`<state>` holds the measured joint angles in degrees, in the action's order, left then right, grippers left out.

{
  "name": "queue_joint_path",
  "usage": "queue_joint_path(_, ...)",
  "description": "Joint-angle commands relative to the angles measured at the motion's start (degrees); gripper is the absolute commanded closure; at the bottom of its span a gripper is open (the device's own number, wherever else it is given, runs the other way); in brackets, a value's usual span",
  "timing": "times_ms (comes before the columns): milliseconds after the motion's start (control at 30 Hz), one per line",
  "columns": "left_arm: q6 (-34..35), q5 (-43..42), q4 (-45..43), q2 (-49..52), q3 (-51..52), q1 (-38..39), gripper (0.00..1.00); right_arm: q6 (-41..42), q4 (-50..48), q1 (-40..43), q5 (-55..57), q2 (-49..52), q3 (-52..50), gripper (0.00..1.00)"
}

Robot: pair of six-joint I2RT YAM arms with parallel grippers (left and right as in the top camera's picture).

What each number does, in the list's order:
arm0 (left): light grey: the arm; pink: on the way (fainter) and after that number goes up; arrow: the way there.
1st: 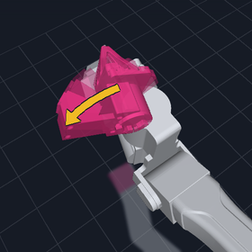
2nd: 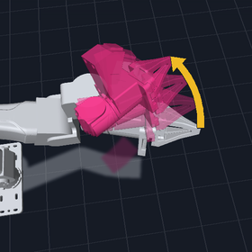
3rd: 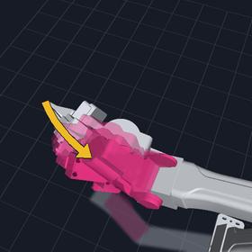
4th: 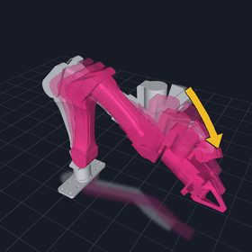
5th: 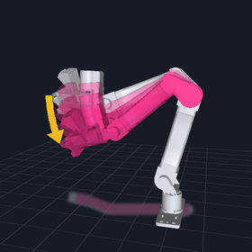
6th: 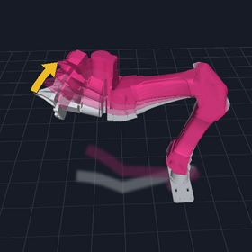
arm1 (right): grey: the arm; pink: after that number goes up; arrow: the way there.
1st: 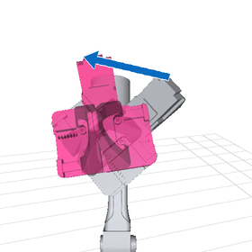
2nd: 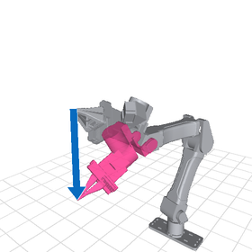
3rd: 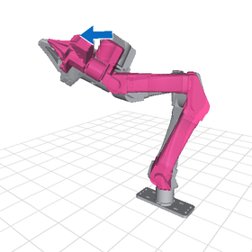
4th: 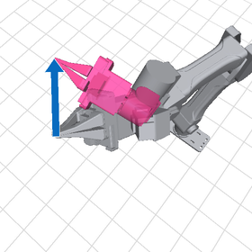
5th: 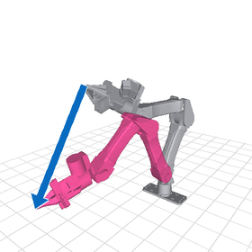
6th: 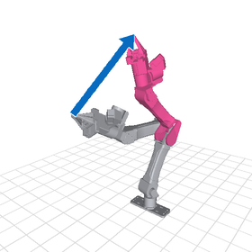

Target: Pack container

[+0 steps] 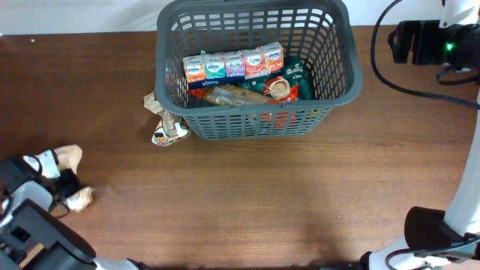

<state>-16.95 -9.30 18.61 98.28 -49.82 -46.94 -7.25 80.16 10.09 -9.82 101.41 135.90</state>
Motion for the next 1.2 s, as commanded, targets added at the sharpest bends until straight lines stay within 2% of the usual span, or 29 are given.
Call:
queue_joint_path(0,-0.2,-15.2,-2.9,0.7,-8.2,3.1,0.99,0.7,0.0,0.0,-0.5,-1.5,0.3,0.01)
queue_joint_path(100,0.8,-14.9,-4.8,1.0,-14.2,10.1,0.99,0.7,0.0,0.0,-0.7,-1.5,0.3,0.01)
queue_joint_path(200,1.0,-14.0,-4.7,1.0,-22.5,22.0,0.99,0.7,0.5,0.0,-0.9,-1.5,0.3,0.01)
queue_joint_path(367,1.0,-2.7,-5.6,1.0,-28.6,35.1,0.99,0.7,0.5,0.0,-1.8,-1.5,0.3,0.01)
queue_joint_path(433,1.0,0.3,-8.6,1.0,-30.7,40.4,0.98,0.7,0.5,0.0,-1.8,-1.5,0.3,0.00)
queue_joint_path(500,1.0,0.0,-11.7,1.0,-32.9,42.6,0.98,0.7,0.6,0.0,-1.8,-1.5,0.3,0.01)
queue_joint_path(667,4.8,-6.5,-21.7,1.2,-40.5,44.2,0.99,0.7,0.7,0.0,-1.9,-1.5,0.3,0.01)
queue_joint_path(767,5.8,-7.6,-25.3,1.5,-46.1,44.2,0.99,0.7,0.7,0.0,-2.1,-1.5,0.3,0.01)
queue_joint_path(900,7.6,-11.5,-25.2,2.4,-54.2,44.2,0.98,0.7,0.6,0.0,-2.2,-1.5,0.3,0.01)
queue_joint_path(933,8.7,-14.4,-25.3,2.6,-56.0,44.4,0.99,0.7,0.6,0.0,-2.3,-1.5,0.3,0.01)
queue_joint_path(967,11.1,-21.8,-25.3,3.2,-58.5,45.5,0.99,0.7,0.5,0.0,-2.3,-1.5,0.3,0.01)
queue_joint_path(1033,11.3,-28.9,-24.8,4.1,-59.0,47.6,0.99,0.7,0.4,0.0,-2.2,-1.5,0.3,0.01)
queue_joint_path(1167,10.6,-35.7,-15.0,8.1,-59.0,53.6,0.98,0.7,0.5,0.0,-2.2,-1.5,0.3,0.01)
